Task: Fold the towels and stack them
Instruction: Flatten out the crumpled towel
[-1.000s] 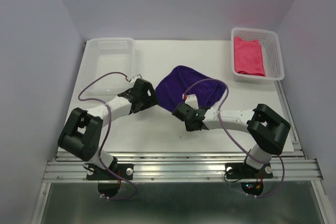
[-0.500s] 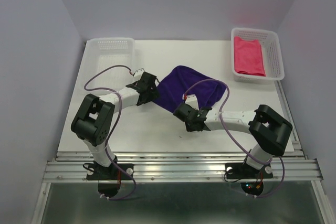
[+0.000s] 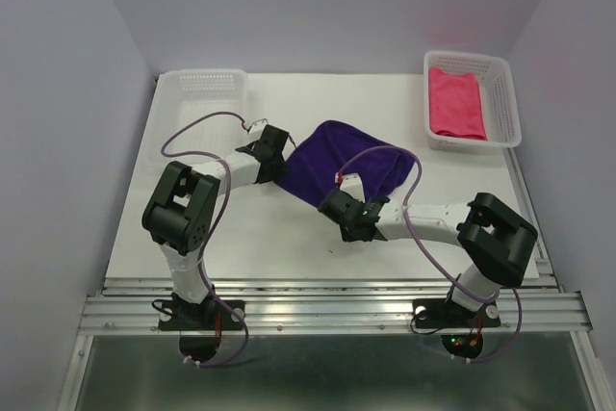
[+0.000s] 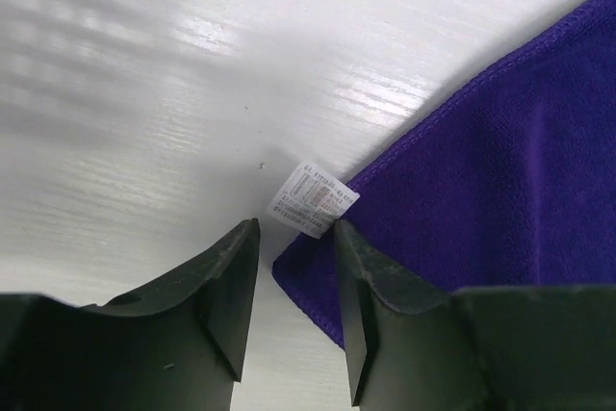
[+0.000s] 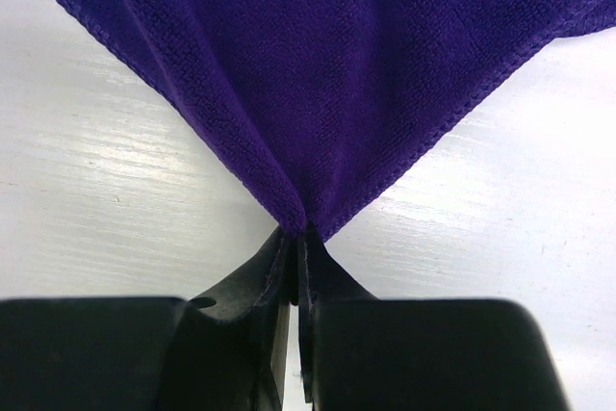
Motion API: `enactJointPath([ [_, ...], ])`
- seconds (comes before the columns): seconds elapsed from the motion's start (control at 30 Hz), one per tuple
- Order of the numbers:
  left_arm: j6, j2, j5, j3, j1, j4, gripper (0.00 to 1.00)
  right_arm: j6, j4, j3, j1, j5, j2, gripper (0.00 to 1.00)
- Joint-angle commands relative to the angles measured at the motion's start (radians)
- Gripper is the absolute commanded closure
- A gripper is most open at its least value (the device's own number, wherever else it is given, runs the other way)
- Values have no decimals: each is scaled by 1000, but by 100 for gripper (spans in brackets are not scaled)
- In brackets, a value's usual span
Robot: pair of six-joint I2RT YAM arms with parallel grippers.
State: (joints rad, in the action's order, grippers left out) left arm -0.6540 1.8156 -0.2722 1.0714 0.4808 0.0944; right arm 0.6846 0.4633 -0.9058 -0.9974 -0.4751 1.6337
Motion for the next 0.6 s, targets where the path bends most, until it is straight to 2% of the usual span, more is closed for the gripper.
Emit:
enactJointPath([
  [0.0,20,5,57,-14,-5,-7,53,6,-14,13,-12,10,-23,92],
  [0.37,24,21,119,-65,-5,-38,56,7,-25,-7,-12,16,3,92],
  [0.57,27,39,116,-53,-5,-35,73,6,-28,-4,-12,16,-6,92],
])
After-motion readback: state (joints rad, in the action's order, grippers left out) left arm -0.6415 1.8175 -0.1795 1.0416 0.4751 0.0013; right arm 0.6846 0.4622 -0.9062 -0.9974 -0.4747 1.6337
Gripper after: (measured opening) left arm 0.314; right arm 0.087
